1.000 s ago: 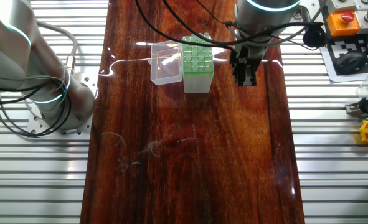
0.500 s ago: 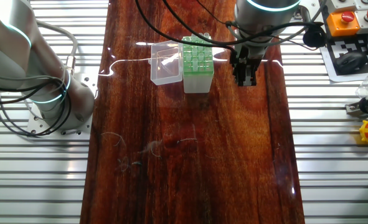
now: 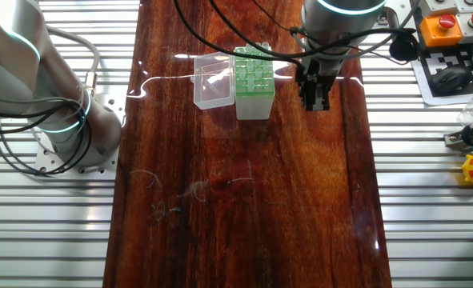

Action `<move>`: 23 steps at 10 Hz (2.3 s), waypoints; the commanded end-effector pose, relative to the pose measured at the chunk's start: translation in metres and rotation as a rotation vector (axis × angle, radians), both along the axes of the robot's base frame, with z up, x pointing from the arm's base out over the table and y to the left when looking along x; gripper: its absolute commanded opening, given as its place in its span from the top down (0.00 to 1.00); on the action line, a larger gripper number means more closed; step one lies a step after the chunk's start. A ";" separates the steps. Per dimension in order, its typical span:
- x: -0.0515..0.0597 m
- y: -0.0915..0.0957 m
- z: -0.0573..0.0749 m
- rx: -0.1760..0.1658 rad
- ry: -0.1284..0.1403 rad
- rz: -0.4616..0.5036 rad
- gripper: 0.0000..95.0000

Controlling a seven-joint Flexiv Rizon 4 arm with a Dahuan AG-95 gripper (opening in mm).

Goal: Insert a large pipette tip into the holder for large pipette tips

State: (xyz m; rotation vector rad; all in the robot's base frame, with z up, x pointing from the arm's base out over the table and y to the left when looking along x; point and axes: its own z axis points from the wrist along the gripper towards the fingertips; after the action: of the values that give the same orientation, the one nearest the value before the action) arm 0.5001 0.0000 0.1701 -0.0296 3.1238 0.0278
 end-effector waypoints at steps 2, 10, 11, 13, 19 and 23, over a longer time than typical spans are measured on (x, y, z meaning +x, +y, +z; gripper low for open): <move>0.000 0.000 0.000 -0.001 0.001 0.000 1.00; 0.000 0.000 0.000 -0.005 0.000 0.050 1.00; 0.000 0.000 0.000 -0.005 0.000 0.056 1.00; 0.000 0.000 0.000 -0.006 0.000 0.100 1.00; 0.018 0.004 -0.005 -0.005 0.008 0.123 1.00; 0.039 0.007 -0.013 -0.006 0.004 0.143 1.00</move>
State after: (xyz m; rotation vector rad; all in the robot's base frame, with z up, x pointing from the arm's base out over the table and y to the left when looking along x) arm 0.5440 0.0077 0.1555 -0.2644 3.1244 0.0219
